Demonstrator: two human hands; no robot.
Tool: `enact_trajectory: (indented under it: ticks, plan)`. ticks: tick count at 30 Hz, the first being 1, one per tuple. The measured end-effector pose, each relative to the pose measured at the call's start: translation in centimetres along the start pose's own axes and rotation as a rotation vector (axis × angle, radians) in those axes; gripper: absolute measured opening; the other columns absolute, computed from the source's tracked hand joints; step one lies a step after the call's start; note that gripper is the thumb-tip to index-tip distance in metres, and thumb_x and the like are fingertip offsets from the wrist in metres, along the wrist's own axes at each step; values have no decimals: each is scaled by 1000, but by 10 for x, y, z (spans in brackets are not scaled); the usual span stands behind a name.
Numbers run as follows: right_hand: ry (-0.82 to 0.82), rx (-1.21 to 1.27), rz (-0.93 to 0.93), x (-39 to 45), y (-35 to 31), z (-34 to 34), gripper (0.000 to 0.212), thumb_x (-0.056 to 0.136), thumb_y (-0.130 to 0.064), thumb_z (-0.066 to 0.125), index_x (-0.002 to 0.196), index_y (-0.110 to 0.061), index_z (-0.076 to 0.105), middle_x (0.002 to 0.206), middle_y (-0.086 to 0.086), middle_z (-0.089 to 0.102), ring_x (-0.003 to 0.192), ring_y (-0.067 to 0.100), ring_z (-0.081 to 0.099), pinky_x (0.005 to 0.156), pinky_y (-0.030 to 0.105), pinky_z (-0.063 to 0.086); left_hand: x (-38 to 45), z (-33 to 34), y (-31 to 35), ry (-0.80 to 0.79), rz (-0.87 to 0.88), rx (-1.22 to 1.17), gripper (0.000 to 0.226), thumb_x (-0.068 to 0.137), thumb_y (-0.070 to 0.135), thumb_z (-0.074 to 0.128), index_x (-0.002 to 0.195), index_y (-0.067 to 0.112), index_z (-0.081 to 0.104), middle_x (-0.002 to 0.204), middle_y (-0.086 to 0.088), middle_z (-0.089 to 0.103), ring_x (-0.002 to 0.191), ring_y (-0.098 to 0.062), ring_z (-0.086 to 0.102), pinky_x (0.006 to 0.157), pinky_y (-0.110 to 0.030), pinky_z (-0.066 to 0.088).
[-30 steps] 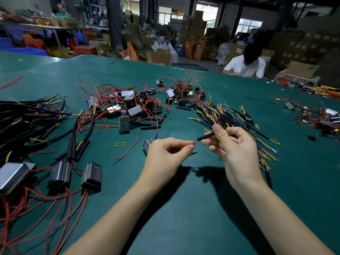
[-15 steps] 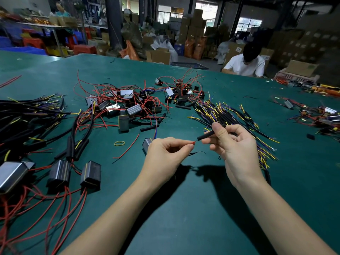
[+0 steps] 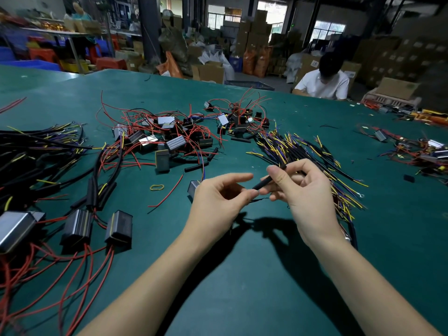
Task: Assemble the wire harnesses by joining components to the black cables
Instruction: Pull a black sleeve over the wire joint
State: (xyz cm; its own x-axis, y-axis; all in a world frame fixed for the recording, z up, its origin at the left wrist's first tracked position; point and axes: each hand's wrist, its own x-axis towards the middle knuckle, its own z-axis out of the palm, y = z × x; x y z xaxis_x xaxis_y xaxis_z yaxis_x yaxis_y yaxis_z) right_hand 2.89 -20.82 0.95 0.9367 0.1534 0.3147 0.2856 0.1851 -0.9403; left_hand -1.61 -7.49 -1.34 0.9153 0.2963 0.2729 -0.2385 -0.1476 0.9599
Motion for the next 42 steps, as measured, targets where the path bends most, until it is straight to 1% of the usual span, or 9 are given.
enact_trajectory:
  ticks: [3,9,12,16,20,23,31,36,42]
  plan:
    - [-45,-9,38,0,1,-1,22,85,-8,67,79,-10,46,66,14,70,52,21,64,48,21,47,0,-1,2,30,36,17,27,76,7,77,98,20,68,69,-8,69,62,-10,60,65,-21,50]
    - [-236,-86,140,-2,5,-3,2,85,-2,65,83,-3,64,65,6,69,57,14,63,53,17,47,-1,-3,4,10,61,102,23,75,9,79,92,19,67,69,2,70,64,-6,63,69,-27,50]
    - [-226,-135,107,-2,5,-2,5,86,-1,65,81,-2,64,64,5,67,55,13,61,53,17,45,1,-10,10,-57,61,220,28,75,16,79,100,16,66,80,1,70,73,-4,63,74,-18,48]
    - [-152,-133,54,-1,5,-1,8,85,-1,66,79,-4,64,66,9,64,54,10,59,51,18,43,3,-21,18,-139,96,502,24,77,23,76,99,21,67,87,14,67,83,6,60,77,-4,42]
    - [-113,-123,38,-2,6,-1,5,85,-3,66,81,-4,64,63,0,65,53,8,58,51,17,43,-1,-18,19,-106,144,604,8,81,17,70,89,18,70,79,13,68,79,-1,62,81,-18,47]
    - [-125,-105,53,-1,5,-2,8,85,-3,66,78,-8,65,62,0,65,53,9,58,51,17,43,-3,-15,17,-55,181,593,9,82,13,66,87,16,73,81,8,72,83,-6,66,83,-27,50]
    - [-184,-228,60,-4,6,-2,15,84,-12,70,69,-14,70,60,7,66,55,14,55,52,19,40,-6,-10,16,-30,266,440,17,82,10,72,96,14,64,77,4,74,71,-7,67,68,-14,49]
    - [-125,-245,26,-1,4,-2,16,84,-13,71,68,-14,69,58,4,65,51,7,54,52,13,40,-3,-11,15,-34,317,691,22,80,26,74,98,18,66,94,7,62,98,-15,55,89,-35,41]
    - [-109,-213,48,-2,4,-2,14,84,-15,70,70,-14,70,60,8,65,54,12,54,52,17,39,-4,-12,15,56,331,723,9,83,29,70,81,21,72,81,7,58,85,-16,53,74,-33,42]
